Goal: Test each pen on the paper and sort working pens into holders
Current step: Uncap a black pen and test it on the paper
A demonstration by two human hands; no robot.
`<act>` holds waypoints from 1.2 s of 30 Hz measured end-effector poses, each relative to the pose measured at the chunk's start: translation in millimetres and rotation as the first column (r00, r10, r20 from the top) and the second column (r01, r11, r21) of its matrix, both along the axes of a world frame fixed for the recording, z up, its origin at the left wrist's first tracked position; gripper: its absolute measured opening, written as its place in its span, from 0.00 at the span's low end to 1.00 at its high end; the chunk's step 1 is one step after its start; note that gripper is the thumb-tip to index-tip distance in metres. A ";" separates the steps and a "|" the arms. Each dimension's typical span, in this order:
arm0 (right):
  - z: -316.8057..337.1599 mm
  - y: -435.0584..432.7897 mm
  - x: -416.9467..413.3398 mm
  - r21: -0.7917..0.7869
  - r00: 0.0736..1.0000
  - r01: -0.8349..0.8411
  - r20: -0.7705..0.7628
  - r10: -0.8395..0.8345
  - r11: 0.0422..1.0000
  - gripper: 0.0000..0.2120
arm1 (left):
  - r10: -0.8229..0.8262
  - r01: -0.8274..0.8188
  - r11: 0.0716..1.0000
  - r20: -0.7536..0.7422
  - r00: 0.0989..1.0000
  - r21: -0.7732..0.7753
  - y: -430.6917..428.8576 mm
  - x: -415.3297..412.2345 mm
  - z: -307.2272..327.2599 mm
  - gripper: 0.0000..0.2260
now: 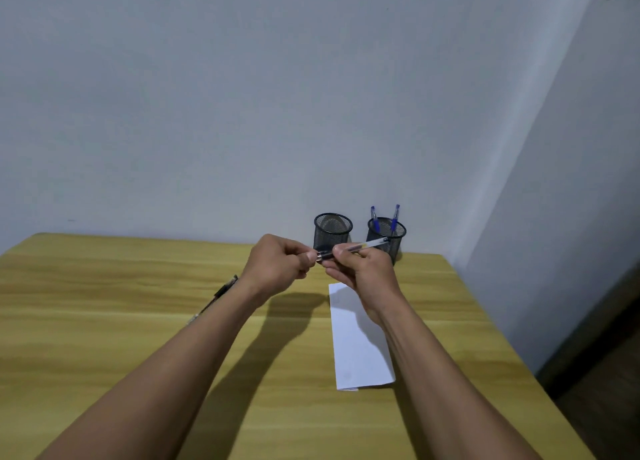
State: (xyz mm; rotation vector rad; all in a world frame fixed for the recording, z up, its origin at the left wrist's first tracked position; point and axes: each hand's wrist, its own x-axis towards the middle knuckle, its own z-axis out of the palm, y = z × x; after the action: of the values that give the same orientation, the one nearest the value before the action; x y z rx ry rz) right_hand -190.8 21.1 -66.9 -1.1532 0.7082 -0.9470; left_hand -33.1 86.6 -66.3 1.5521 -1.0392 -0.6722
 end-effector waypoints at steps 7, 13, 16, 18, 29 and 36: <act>1.8 -14.3 -8.1 -0.034 0.996 -0.048 -0.076 0.045 0.998 0.01 | -0.070 0.067 0.997 -0.089 0.994 -0.040 -16.1 5.3 4.9 0.04; -4.2 -27.2 -12.5 -0.029 0.999 -0.011 -0.053 0.010 1.000 0.04 | -0.116 0.117 0.993 -0.109 0.987 0.001 -26.8 0.8 3.0 0.05; -13.1 -32.0 -11.0 -0.004 0.999 0.008 -0.051 -0.008 1.000 0.02 | -0.112 0.118 0.993 -0.139 0.984 0.032 -32.3 1.8 -1.9 0.04; -17.3 -34.3 -9.5 0.009 0.999 0.018 -0.050 -0.018 1.000 0.01 | -0.108 0.119 0.992 -0.171 0.979 0.052 -35.9 2.7 -4.1 0.05; -16.1 -44.0 -7.0 0.001 0.998 -0.007 -0.057 0.007 1.000 0.02 | -0.122 0.124 0.992 -0.169 0.978 -0.002 -44.5 5.5 -5.8 0.05; -18.8 -34.9 -2.4 0.010 0.999 -0.007 -0.051 0.008 1.000 0.01 | -0.142 0.147 0.988 -0.108 0.984 0.043 -38.9 12.1 -4.0 0.04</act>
State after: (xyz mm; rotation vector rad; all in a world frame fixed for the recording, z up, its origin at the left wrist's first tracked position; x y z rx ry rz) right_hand -193.1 -13.8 -85.7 -1.1741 0.7484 -0.9094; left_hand -21.0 47.6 -70.3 1.4778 -1.0694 -0.8771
